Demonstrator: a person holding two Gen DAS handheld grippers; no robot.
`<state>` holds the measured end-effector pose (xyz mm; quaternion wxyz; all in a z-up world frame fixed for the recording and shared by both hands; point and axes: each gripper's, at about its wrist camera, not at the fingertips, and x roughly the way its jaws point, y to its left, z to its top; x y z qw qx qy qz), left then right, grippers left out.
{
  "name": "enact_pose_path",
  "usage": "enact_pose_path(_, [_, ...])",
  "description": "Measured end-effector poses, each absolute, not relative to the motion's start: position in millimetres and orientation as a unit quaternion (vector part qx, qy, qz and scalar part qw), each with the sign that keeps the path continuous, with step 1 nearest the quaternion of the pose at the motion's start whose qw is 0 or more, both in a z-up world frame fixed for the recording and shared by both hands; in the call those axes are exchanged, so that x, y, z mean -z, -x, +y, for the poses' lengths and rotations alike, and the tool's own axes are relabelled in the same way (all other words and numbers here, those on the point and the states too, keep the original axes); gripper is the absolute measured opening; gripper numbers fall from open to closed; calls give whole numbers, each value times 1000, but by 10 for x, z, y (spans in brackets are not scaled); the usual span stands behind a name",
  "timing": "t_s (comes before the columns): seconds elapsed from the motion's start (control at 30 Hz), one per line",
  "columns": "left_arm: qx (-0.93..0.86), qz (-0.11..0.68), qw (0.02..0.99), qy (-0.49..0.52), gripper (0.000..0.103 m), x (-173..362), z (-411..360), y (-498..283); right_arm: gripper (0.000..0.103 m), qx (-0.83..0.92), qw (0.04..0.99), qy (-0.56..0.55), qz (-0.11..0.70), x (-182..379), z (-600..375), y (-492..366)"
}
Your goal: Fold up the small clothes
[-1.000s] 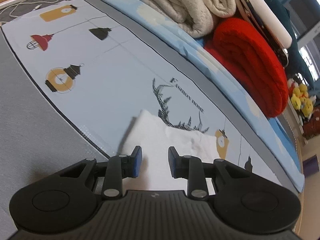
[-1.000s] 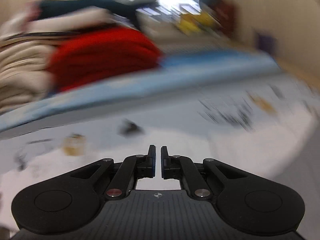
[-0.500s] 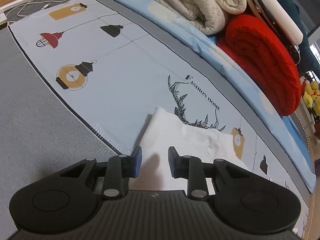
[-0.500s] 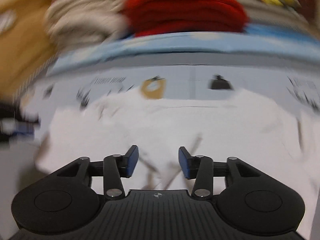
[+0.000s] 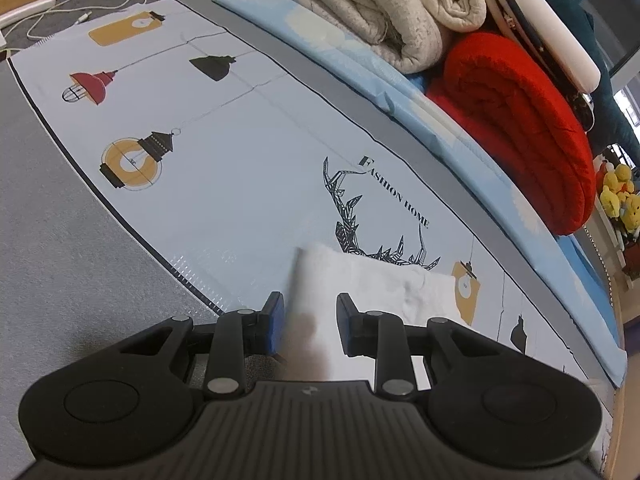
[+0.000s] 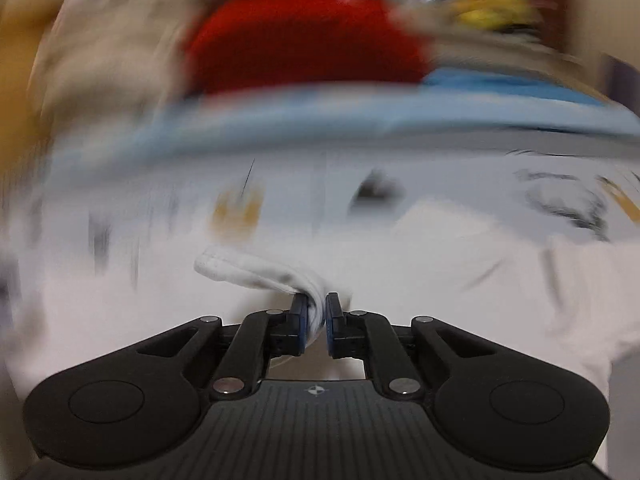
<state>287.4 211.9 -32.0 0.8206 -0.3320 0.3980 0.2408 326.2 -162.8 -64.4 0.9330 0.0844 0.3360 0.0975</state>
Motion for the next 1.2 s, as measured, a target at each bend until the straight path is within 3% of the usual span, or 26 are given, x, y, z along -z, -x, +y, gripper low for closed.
enact_pose_path(0.1, [-239,400,823,324,30,316,2086,-2872,9,-4,949,-163,271,478,-2108,-3203])
enact_pose_path(0.3, [-222,418,824,312,30,392,1973,-2928,14,115,842,-261,457,1207,-2868,-3374])
enact_pose_path(0.4, [-208,427,823,312,37,445,1889,-2972,17,107,829,-293,464,1257,-3046,-3374])
enact_pose_path(0.47, [-202,431,823,308,37,473,1830,-3000,30,98,834,-298,453,1205,-3112,-3399])
enact_pose_path(0.7, [-199,436,827,294,37,499,1728,-3065,31,112,814,-342,456,1231,-3388,-3533])
enact_pose_path(0.73, [-199,436,827,293,37,501,1722,-3072,21,110,811,-348,457,1232,-3410,-3501])
enact_pose_path(0.77, [-199,436,827,292,37,503,1717,-3076,3,105,812,-354,453,1223,-3429,-3508])
enact_pose_path(1.03, [-191,441,830,282,37,517,1648,-3110,3,13,906,-344,246,551,-3346,-3190])
enact_pose_path(1.1, [-189,443,831,280,37,527,1636,-3116,12,70,895,-324,297,682,-3397,-3275])
enact_pose_path(1.13, [-188,443,831,279,37,530,1629,-3121,29,108,881,-296,353,796,-3405,-3374])
enact_pose_path(1.2, [-184,444,831,280,37,528,1618,-3126,32,177,838,-245,454,1089,-3470,-3470])
